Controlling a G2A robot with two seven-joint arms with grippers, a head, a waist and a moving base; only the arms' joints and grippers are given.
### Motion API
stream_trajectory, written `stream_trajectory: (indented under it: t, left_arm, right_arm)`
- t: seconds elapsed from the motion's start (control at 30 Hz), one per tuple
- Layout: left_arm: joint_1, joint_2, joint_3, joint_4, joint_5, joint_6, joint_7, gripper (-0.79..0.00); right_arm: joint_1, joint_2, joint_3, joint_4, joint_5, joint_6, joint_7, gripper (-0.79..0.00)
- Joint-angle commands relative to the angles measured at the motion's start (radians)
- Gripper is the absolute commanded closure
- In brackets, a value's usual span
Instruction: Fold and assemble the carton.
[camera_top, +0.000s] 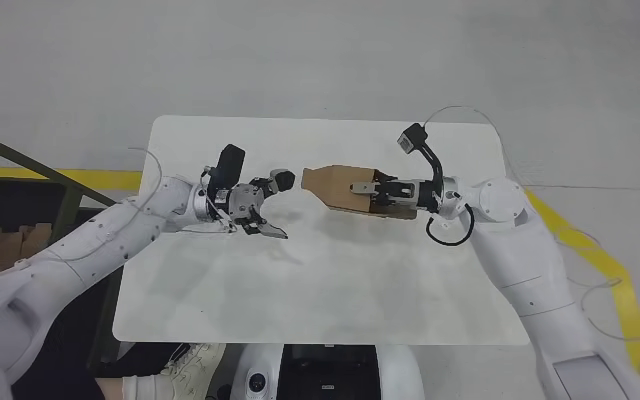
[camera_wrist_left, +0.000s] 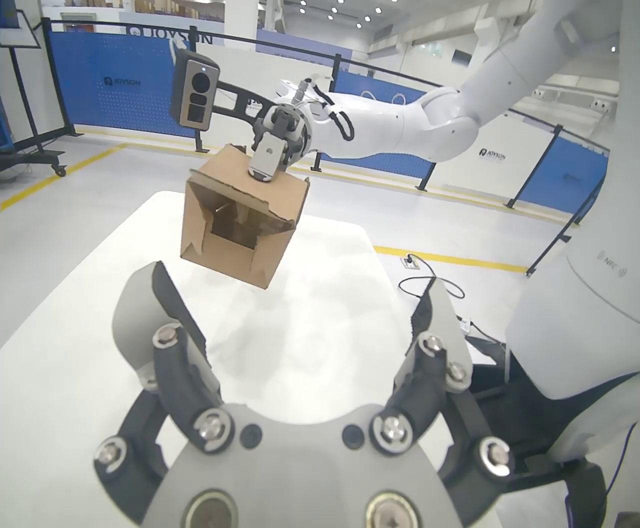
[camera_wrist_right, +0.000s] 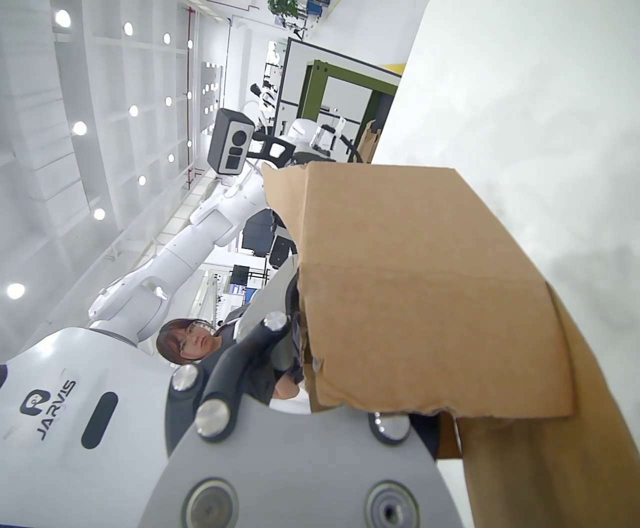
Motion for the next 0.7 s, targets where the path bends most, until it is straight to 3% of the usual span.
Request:
stream_trajectory:
  t: [0.0, 0.17, 0.67]
  left_arm:
    - [0.011, 0.006, -0.001, -0.019, -0.092, 0.0, -0.053, -0.785]
    - [0.026, 0.019, -0.001, -0.08, -0.348, 0.0, -0.219, -0.785]
    - [0.026, 0.019, -0.001, -0.08, -0.348, 0.0, -0.219, -0.785]
  right_arm:
    - [-0.004, 0.001, 0.002, -0.007, -0.009, -0.005, -0.005, 0.0]
    - [-0.011, 0.004, 0.004, -0.02, -0.022, -0.009, -0.01, 0.0]
    - [-0.016, 0.006, 0.009, -0.029, -0.031, -0.032, -0.032, 0.0]
